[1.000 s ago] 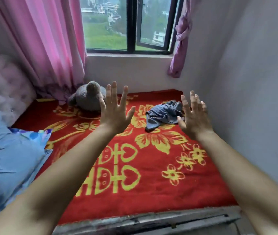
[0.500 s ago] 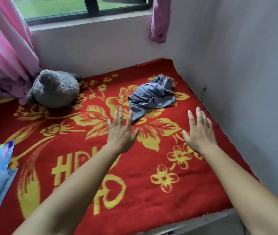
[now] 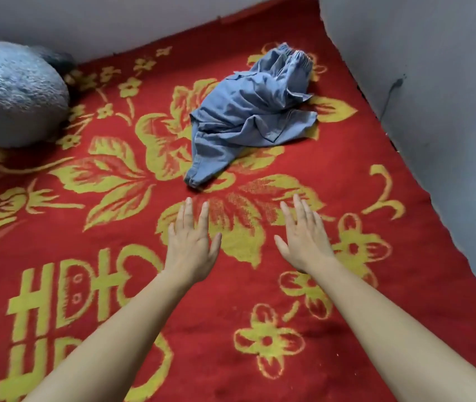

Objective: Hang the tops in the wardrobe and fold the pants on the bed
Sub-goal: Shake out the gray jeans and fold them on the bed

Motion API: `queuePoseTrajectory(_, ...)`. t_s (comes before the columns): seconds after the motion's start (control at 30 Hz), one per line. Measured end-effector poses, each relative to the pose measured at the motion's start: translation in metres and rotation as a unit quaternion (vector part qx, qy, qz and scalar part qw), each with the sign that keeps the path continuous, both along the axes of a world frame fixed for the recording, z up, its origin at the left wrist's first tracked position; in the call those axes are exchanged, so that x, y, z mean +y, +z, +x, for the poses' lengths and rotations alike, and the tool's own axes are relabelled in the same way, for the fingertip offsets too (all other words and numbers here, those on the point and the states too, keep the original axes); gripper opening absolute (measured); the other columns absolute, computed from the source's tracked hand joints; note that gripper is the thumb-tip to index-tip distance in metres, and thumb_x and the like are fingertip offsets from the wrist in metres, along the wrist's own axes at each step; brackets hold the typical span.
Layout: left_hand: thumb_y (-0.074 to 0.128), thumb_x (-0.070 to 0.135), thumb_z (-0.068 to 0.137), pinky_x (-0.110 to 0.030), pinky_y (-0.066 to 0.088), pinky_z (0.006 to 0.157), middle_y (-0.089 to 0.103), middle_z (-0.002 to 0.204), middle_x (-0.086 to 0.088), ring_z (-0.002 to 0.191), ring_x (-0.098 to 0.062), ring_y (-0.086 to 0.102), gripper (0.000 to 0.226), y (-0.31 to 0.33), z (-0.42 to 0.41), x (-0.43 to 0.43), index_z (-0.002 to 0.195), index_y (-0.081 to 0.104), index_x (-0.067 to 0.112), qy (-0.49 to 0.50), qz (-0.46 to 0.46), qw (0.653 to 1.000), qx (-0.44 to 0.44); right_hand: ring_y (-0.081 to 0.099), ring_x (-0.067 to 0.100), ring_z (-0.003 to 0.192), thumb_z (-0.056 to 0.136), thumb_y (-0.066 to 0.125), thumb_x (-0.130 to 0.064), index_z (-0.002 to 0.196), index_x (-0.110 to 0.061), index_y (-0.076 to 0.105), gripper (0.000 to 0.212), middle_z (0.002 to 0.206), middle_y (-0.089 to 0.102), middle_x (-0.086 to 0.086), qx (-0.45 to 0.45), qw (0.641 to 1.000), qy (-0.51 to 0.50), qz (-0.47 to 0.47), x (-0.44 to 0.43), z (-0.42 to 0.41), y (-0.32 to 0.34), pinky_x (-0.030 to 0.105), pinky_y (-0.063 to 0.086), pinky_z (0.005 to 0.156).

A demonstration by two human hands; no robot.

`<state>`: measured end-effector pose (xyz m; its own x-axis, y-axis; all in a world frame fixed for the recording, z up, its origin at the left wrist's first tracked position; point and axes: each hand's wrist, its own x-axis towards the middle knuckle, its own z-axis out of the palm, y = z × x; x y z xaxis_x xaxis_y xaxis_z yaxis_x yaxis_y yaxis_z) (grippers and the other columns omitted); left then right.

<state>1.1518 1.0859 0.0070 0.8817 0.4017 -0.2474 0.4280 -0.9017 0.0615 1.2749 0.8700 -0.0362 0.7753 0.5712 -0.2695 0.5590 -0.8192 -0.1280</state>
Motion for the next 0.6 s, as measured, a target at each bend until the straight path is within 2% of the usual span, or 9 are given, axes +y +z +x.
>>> queuePoseTrajectory(0.07,0.034,0.05,0.101,-0.051,0.024,0.117,-0.002,0.164,-0.016,0.151,-0.032,0.006,0.07,-0.048,0.025,0.008,0.158,0.008,0.017,-0.002,-0.001,1.0,0.006,-0.002,0.033,0.154,0.101,0.034,-0.055,0.16,-0.014,0.0,0.08,0.166,-0.01,0.019,-0.003,1.0,0.009,-0.007,0.007,0.008,-0.06,0.05,0.012,0.124)
queuePoseTrajectory(0.17,0.037,0.042,0.102,-0.052,0.025,0.116,0.0,0.164,-0.019,0.151,-0.034,0.007,0.066,-0.112,0.056,0.016,0.158,0.014,0.015,-0.021,0.012,1.0,0.009,-0.003,0.032,0.155,0.1,0.03,-0.061,0.161,-0.019,0.005,0.078,0.166,-0.007,0.018,-0.003,1.0,0.007,0.008,0.014,0.007,-0.135,0.049,0.008,0.125)
queuePoseTrajectory(0.27,0.043,0.029,0.098,-0.056,0.023,0.115,-0.001,0.163,-0.023,0.151,-0.038,0.003,0.066,-0.159,0.087,0.035,0.157,0.017,0.013,-0.06,0.068,0.996,-0.016,-0.008,0.03,0.155,0.099,0.019,-0.067,0.161,-0.026,0.005,0.076,0.167,-0.009,0.014,-0.032,0.999,-0.001,0.013,0.015,-0.003,-0.188,0.051,0.002,0.125)
queuePoseTrajectory(0.37,0.042,0.009,0.091,-0.063,0.016,0.114,0.002,0.162,-0.027,0.15,-0.043,0.004,0.07,-0.195,0.121,0.064,0.156,0.017,0.015,-0.081,0.115,0.989,-0.056,0.0,0.03,0.155,0.097,0.023,-0.068,0.16,-0.027,0.014,0.075,0.167,0.001,0.014,-0.065,0.997,-0.014,0.043,0.013,-0.005,-0.214,0.052,0.007,0.124)
queuePoseTrajectory(0.47,0.031,0.007,0.097,-0.063,0.011,0.116,0.015,0.16,-0.025,0.148,-0.041,0.014,0.061,-0.219,0.149,0.078,0.156,0.015,0.011,-0.016,0.127,0.991,-0.048,0.003,0.031,0.155,0.097,0.027,-0.067,0.16,-0.026,0.018,0.076,0.167,0.005,0.015,-0.077,0.995,-0.012,0.058,0.009,-0.007,-0.221,0.054,0.011,0.123)
queuePoseTrajectory(0.53,0.023,0.007,0.1,-0.06,0.02,0.112,0.036,0.147,-0.025,0.137,-0.04,0.032,0.051,-0.232,0.163,0.077,0.151,0.024,0.006,0.026,0.125,0.991,-0.05,0.005,0.031,0.155,0.096,0.031,-0.066,0.159,-0.025,0.021,0.076,0.167,0.007,0.015,-0.088,0.994,-0.012,0.067,0.008,-0.008,-0.222,0.054,0.012,0.123)
queuePoseTrajectory(0.6,0.02,0.007,0.1,-0.058,0.027,0.103,0.046,0.129,-0.026,0.122,-0.041,0.042,0.044,-0.235,0.174,0.078,0.14,0.038,0.003,0.036,0.136,0.987,-0.072,0.007,0.031,0.155,0.095,0.033,-0.065,0.159,-0.025,0.023,0.076,0.167,0.009,0.015,-0.093,0.993,-0.011,0.071,0.008,-0.004,-0.223,0.054,0.013,0.123)
